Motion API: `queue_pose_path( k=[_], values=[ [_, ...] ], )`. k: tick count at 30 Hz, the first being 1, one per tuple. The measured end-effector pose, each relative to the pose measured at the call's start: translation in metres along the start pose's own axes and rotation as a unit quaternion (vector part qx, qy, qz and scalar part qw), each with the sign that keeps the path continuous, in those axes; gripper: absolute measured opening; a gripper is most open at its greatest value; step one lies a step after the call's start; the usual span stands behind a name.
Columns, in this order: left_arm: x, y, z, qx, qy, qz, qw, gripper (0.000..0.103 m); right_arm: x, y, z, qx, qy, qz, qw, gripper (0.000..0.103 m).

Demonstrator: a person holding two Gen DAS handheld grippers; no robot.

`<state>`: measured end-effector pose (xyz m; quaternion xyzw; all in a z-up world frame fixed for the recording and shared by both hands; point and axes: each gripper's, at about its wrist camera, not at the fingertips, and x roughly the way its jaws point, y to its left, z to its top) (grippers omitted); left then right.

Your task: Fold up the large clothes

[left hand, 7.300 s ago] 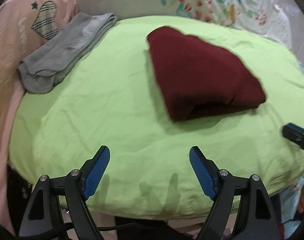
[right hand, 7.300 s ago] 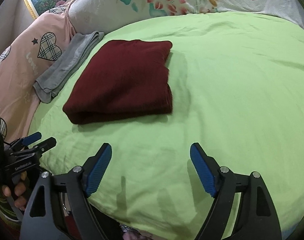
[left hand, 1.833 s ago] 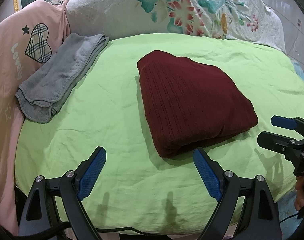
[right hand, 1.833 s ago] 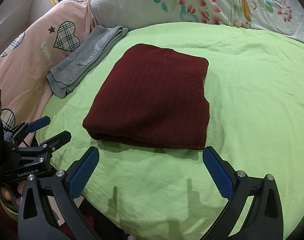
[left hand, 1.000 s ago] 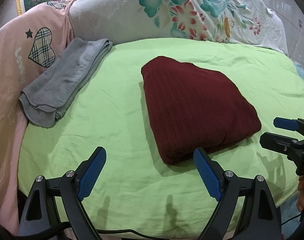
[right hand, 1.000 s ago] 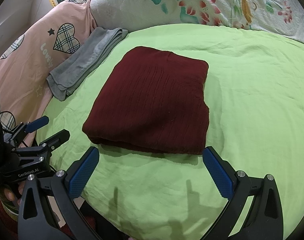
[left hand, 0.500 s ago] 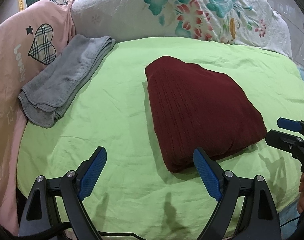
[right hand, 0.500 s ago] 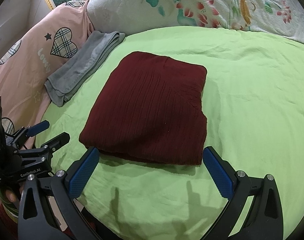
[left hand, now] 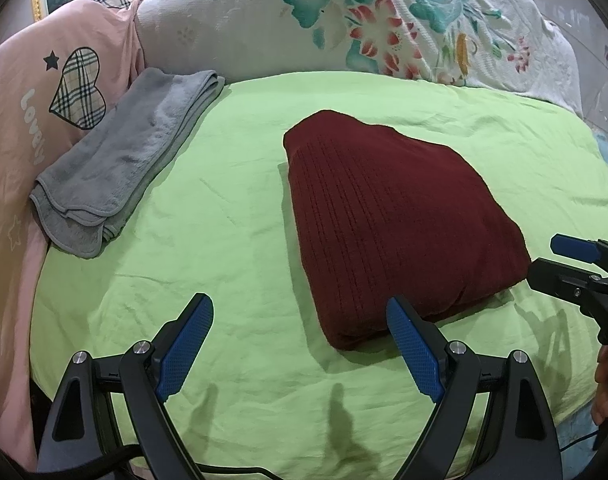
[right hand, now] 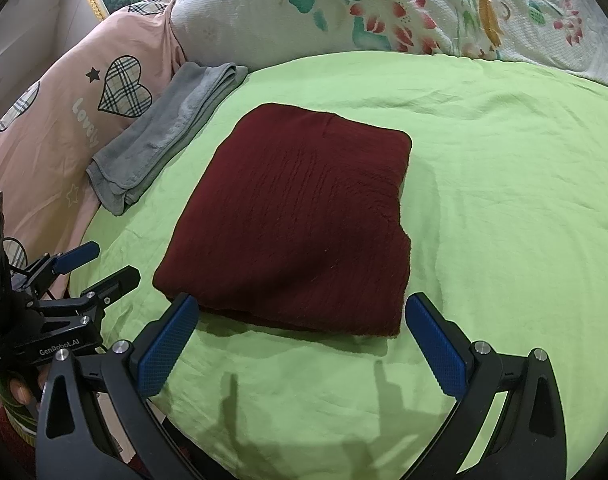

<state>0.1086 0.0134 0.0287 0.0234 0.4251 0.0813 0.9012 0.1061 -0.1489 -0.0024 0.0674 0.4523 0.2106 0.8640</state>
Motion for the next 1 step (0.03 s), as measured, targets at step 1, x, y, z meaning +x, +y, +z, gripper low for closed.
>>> queue_pose_path(
  k=[1],
  values=[
    [0.0001, -0.0004, 0.0000, -0.001, 0.000, 0.000, 1.0000, 0.089, 0.0007, -0.0007, 0.0007, 0.001, 0.000, -0.001, 1.000, 0.103]
  ],
)
